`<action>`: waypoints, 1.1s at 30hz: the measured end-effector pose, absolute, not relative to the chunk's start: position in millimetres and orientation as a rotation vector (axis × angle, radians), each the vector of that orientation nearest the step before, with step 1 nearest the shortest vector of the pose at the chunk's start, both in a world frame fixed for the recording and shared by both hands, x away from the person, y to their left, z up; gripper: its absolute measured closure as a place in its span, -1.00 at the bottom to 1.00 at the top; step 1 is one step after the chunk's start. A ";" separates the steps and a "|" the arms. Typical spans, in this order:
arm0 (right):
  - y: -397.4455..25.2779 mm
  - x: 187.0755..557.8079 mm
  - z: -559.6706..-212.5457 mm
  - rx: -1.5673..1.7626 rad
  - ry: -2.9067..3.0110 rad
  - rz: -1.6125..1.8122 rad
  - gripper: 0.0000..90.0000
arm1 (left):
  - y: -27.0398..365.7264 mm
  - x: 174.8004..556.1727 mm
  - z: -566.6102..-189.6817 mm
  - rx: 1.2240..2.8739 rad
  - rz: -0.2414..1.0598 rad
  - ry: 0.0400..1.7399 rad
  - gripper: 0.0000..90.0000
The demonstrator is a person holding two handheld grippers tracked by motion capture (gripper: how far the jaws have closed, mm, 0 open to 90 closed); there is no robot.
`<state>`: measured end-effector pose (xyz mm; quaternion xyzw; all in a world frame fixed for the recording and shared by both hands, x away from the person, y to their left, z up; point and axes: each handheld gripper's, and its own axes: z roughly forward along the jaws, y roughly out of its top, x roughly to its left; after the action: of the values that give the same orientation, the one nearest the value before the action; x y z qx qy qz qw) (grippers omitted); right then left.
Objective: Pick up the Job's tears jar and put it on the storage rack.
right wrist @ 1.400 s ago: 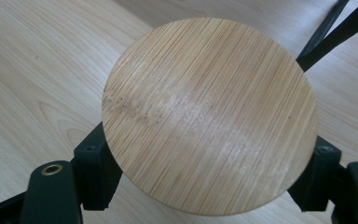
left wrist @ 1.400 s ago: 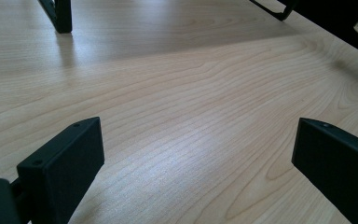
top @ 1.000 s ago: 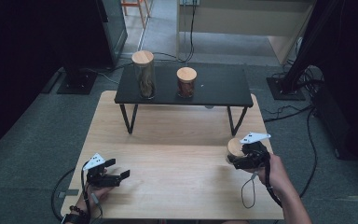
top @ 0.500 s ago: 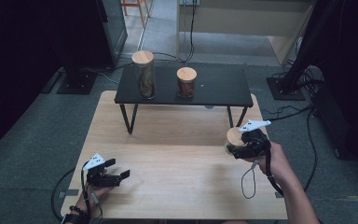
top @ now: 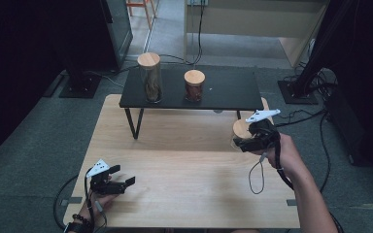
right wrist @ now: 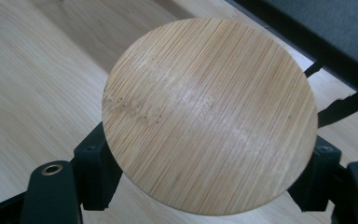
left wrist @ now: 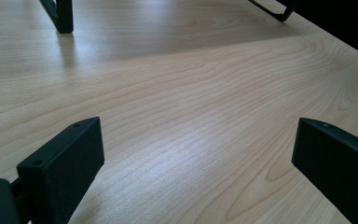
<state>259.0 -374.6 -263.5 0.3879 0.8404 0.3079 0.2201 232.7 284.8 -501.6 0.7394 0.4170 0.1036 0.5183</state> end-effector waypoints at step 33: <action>-364.6 306.4 -217.7 1.092 2.326 0.832 -0.44 | 285.9 232.9 -502.4 1.769 0.242 0.996 -0.95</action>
<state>306.4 -364.6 -217.7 0.3945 0.8403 0.3006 0.2188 232.9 285.9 -502.4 0.7382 0.4159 0.1009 0.5215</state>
